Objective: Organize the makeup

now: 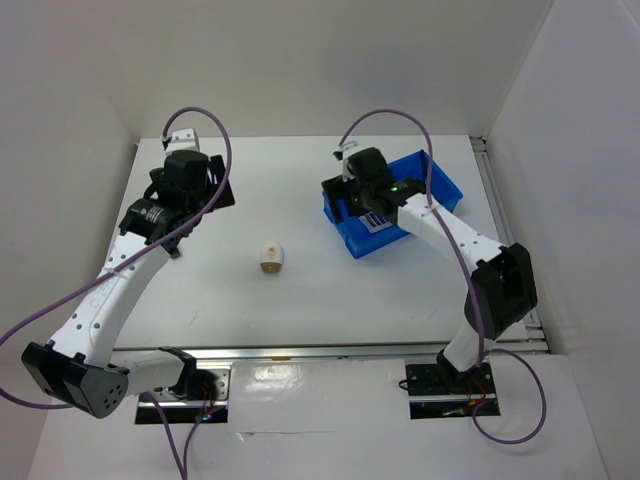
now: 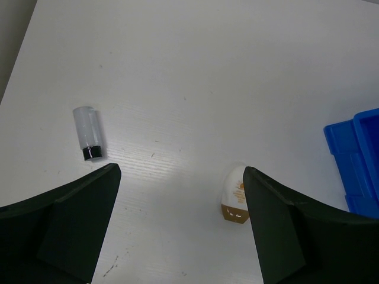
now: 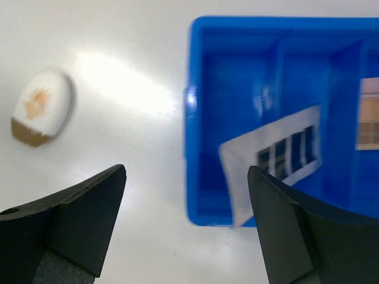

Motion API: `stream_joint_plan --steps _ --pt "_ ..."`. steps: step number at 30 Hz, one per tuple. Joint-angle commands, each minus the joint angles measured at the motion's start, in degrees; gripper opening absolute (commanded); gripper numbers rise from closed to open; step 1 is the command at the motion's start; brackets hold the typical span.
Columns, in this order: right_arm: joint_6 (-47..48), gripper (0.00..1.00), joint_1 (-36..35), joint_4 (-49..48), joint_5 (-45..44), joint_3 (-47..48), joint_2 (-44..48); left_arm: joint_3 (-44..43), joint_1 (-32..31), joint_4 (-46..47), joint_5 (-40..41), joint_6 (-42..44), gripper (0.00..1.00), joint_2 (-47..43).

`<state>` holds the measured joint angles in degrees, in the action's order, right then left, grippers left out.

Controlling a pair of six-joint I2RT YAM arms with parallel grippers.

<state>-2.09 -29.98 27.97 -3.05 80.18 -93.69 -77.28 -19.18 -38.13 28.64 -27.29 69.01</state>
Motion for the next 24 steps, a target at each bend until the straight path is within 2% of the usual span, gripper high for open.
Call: stream_joint_plan --steps 1,4,9,13,22,24 --pt "0.5 0.91 -4.4 0.8 -4.0 -0.6 0.0 -0.9 0.1 1.3 -0.7 -0.4 0.99 -0.4" --pt "1.0 0.9 -6.9 1.3 -11.6 -0.1 -3.7 -0.9 0.1 1.3 -0.7 -0.4 0.99 -0.4" --pt "-0.3 0.8 -8.7 1.8 -23.6 1.7 -8.5 -0.4 0.1 0.8 -0.1 -0.4 0.99 -1.4" --pt "-1.0 0.74 -9.2 -0.1 -27.8 1.1 -9.2 0.1 0.1 0.8 0.4 0.1 0.99 -1.9" --pt "-1.0 0.6 -9.7 -2.7 -31.1 -0.7 -7.8 0.1 0.1 0.8 1.0 0.1 0.99 -2.0" --pt "0.2 0.57 -9.7 -2.7 -32.5 0.0 -10.1 0.1 0.1 0.8 1.0 0.1 0.99 -2.0"
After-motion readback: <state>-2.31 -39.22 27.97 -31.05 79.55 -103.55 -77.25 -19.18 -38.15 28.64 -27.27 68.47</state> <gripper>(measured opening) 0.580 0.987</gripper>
